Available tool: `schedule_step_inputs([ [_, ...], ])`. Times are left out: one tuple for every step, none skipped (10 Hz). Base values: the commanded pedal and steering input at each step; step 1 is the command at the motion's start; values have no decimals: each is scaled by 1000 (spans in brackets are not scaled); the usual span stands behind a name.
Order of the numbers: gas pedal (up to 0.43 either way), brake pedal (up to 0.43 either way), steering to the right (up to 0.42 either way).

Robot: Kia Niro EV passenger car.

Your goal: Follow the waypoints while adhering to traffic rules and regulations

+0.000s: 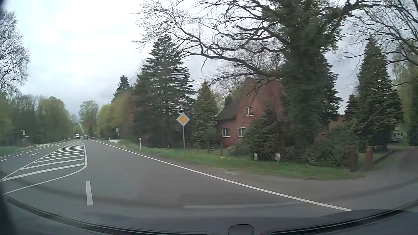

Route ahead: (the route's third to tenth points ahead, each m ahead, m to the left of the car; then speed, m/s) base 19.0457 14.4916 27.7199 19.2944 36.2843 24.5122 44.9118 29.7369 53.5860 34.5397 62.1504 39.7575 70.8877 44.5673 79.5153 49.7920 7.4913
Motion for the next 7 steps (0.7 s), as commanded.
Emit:
schedule_step_inputs([
  [287,0,-256],
  [299,0,-250],
  [299,6,-240],
  [311,0,-232],
  [311,0,-221],
  [331,0,-210],
  [339,0,-197],
])
